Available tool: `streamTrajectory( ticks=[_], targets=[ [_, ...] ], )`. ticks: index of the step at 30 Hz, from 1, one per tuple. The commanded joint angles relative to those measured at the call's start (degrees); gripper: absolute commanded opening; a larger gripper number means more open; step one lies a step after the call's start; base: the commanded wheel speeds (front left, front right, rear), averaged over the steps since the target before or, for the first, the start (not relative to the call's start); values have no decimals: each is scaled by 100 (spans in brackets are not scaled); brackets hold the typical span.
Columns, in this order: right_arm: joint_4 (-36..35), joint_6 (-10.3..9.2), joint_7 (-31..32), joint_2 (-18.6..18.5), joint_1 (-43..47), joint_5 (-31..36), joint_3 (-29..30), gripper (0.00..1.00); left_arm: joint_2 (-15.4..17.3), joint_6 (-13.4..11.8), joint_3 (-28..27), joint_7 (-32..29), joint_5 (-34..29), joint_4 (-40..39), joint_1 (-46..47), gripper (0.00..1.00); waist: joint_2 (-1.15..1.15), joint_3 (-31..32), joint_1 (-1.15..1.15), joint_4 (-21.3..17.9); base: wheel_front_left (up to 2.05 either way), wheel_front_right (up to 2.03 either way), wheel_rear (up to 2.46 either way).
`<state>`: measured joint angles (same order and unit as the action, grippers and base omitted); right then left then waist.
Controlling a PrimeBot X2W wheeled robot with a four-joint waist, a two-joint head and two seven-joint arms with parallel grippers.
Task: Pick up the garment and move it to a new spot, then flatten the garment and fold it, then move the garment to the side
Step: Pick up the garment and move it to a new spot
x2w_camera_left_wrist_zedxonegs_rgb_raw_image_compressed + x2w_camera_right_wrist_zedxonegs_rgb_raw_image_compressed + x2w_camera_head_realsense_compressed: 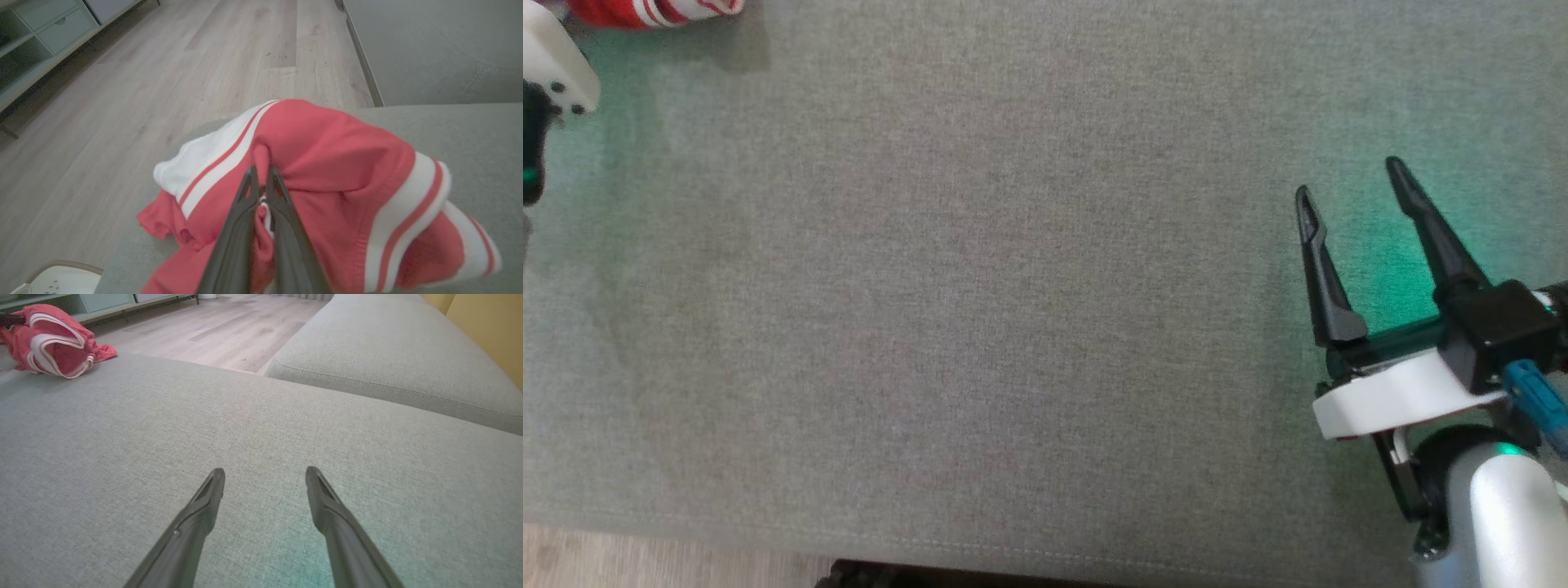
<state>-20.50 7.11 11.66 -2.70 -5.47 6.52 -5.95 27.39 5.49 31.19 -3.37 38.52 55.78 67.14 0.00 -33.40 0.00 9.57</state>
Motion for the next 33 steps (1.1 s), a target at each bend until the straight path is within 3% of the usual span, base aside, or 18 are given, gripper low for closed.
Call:
streamTrajectory(
  ticks=[1,10,17,21,27,33],
  targets=[
    [-174,37,-7,-18,-75,-43,-180,100,321,-30,-210,81,0,-65,281,0,0,91,0,-9,0,0,0],
    [424,37,-315,-18,-63,-430,-198,100,268,111,24,318,-125,-64,583,0,0,1083,0,-262,0,0,0],
    [1182,37,-739,-18,47,-964,-280,100,-19,193,562,-49,-45,-781,492,0,0,2317,0,-923,0,0,0],
    [1493,37,-889,-18,136,-1162,-271,100,-369,197,727,-292,466,-1469,280,0,0,2794,0,-1302,0,0,0],
    [1724,37,-1021,-18,222,-1303,-135,100,-866,199,838,-600,1155,-2538,-1,0,0,2971,0,-1669,0,0,0],
    [1820,37,-1163,-18,157,-1426,-120,100,-1133,175,1131,-580,1292,-3018,-685,0,0,2553,0,-1855,0,0,0]
  ],
)
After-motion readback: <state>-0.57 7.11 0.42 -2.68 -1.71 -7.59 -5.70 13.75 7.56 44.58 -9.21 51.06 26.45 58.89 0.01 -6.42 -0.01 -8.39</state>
